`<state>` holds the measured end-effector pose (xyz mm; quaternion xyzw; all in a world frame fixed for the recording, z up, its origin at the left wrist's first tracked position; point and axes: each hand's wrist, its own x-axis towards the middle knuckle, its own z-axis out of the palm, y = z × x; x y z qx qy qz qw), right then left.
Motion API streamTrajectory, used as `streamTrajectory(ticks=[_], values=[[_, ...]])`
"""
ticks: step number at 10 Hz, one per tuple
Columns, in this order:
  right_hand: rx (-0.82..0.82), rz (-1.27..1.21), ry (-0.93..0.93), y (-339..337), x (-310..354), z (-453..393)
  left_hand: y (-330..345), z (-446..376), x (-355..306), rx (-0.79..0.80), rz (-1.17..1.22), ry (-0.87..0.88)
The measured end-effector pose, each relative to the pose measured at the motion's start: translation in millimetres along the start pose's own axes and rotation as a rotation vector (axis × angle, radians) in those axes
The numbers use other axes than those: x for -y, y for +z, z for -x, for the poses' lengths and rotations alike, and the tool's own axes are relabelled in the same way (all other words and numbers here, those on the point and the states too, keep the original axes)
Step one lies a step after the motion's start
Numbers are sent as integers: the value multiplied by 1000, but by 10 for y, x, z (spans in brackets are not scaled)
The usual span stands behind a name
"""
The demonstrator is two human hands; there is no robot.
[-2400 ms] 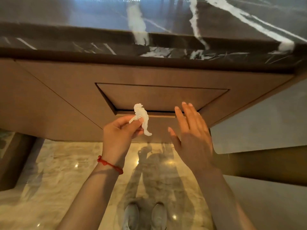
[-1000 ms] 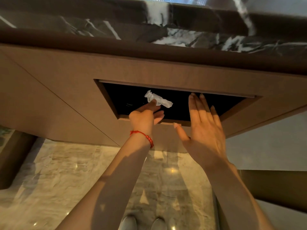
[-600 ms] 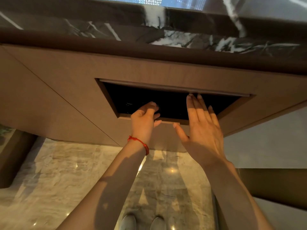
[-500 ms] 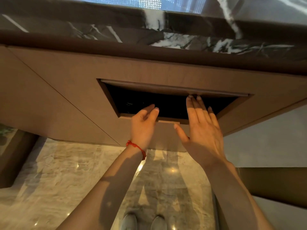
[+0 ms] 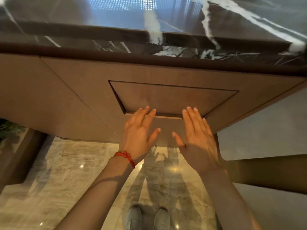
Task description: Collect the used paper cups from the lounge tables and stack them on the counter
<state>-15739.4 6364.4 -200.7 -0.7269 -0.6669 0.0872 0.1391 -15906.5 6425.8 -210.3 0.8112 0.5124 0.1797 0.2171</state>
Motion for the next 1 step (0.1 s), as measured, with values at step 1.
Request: streamTrajectory(ticks=[1], values=[[-16,-32,53,-64,49,124,-109,97,2,66,-117,-13]])
